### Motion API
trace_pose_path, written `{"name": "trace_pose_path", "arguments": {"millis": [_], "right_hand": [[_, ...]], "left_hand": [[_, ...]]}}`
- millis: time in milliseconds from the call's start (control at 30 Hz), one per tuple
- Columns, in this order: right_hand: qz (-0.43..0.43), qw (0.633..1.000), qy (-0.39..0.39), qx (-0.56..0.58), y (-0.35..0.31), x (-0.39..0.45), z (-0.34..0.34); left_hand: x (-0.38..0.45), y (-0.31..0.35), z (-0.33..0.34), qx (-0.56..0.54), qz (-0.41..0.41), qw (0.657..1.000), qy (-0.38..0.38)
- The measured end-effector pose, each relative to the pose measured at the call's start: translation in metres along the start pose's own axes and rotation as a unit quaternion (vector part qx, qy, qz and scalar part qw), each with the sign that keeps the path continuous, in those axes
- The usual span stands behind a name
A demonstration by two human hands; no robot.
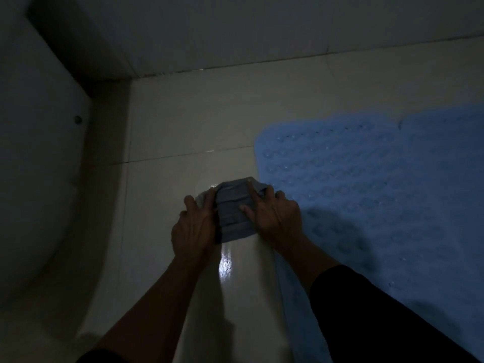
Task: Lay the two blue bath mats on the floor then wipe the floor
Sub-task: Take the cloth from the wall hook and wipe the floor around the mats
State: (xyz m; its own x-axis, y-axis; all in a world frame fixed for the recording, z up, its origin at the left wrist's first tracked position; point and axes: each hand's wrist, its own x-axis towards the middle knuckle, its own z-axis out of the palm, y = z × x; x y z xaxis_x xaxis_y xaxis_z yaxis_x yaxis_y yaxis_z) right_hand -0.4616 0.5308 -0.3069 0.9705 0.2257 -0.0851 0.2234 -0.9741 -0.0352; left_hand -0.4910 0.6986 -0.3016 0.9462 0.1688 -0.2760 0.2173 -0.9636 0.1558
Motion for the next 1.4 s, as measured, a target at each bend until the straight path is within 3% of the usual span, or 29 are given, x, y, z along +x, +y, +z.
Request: {"name": "trace_pose_path", "arguments": {"millis": [100,433,800,1000,1400], "right_hand": [[-0.002,0.996,-0.065,0.059,0.005,0.026,0.0],[0.019,0.983,-0.143,0.115,0.008,0.08,-0.017],[0.013,0.994,-0.082,0.064,0.018,0.131,-0.009],[0.064,0.995,-0.055,0.049,0.02,0.166,-0.008],[0.245,0.96,-0.042,0.125,0.035,0.206,-0.012]], "left_hand": [[0.015,0.004,-0.004,-0.016,-0.026,0.999,-0.026],[0.074,0.029,-0.045,0.023,-0.05,0.996,-0.07],[0.14,0.026,-0.042,0.007,-0.046,0.997,-0.055],[0.187,0.027,-0.044,-0.008,0.017,1.0,0.012],[0.295,0.085,-0.077,0.076,0.194,0.978,0.008]]}}
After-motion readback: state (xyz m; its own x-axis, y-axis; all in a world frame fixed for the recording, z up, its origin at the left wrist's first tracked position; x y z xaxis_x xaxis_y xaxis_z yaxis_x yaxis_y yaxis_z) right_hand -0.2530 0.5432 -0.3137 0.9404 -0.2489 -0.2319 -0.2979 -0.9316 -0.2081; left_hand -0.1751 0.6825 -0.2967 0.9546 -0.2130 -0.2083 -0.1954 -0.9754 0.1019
